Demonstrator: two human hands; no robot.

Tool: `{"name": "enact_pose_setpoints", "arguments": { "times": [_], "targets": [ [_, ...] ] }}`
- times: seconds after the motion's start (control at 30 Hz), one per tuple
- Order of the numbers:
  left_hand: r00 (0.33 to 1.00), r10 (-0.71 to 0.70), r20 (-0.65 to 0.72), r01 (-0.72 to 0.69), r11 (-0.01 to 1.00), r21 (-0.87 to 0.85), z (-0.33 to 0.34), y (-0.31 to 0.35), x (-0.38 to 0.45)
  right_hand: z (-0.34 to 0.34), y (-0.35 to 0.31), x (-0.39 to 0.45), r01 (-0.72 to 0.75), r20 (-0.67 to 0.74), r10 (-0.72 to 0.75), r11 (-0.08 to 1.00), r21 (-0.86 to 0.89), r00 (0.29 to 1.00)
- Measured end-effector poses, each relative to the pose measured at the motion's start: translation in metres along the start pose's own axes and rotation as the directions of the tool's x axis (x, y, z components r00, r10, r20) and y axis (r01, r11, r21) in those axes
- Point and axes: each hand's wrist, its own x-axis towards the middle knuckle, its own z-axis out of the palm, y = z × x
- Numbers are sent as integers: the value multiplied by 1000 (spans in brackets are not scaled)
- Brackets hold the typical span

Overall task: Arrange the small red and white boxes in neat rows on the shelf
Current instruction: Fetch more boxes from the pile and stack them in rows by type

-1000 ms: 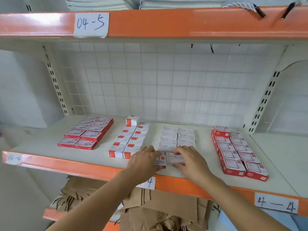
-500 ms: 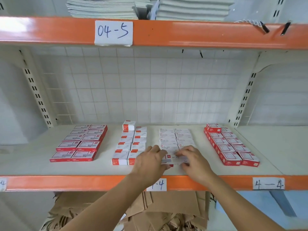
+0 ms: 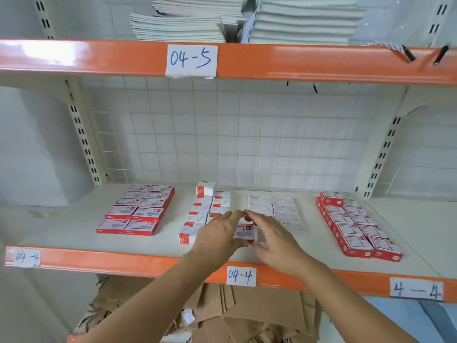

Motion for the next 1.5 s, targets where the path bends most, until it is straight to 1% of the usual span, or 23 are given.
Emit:
{"name": "enact_pose_setpoints", "arguments": {
  "times": [0.2,0.3,0.4,0.53,0.63,0.77,0.87,1.1,1.27,1.37,1.5],
  "targets": [
    [997,-83,-2,83,996,-10,-21,-31,-16,16,-29,25,86,21,-85,993,-79,996],
    [996,-80,-30,80,997,-11,-30,-53,-25,31,-49,36,136,53,-131,986,-95,990],
    [995,-75,-68,73,997,-39,-41,-79,-34,48,-72,50,140,22,-139,985,-99,990],
    [992,-56,-115,53,998,-25,-61,-126,-46,83,-109,70,94,-61,-100,992,-89,993],
    [991,-63,-122,64,998,7,-77,-171,-58,112,-137,88,43,-98,-51,996,-84,994],
    [986,-119,-118,120,993,-5,-92,-231,-74,147,-167,111,-48,-105,40,996,-75,994],
    [978,-172,-113,170,985,-33,-94,-261,-83,167,-184,124,-91,-87,84,993,-75,993],
    [961,-241,-135,232,970,-77,-91,-291,-86,196,-203,148,-82,-37,78,987,-141,996],
    [961,-243,-131,232,968,-90,-86,-300,-86,204,-203,152,-67,-43,61,988,-136,997],
    [959,-242,-145,230,969,-95,-84,-302,-83,206,-199,152,-68,-40,62,983,-168,997],
    [961,-228,-158,221,973,-62,-82,-300,-80,204,-196,151,-89,-83,71,968,-233,994]
  ]
}}
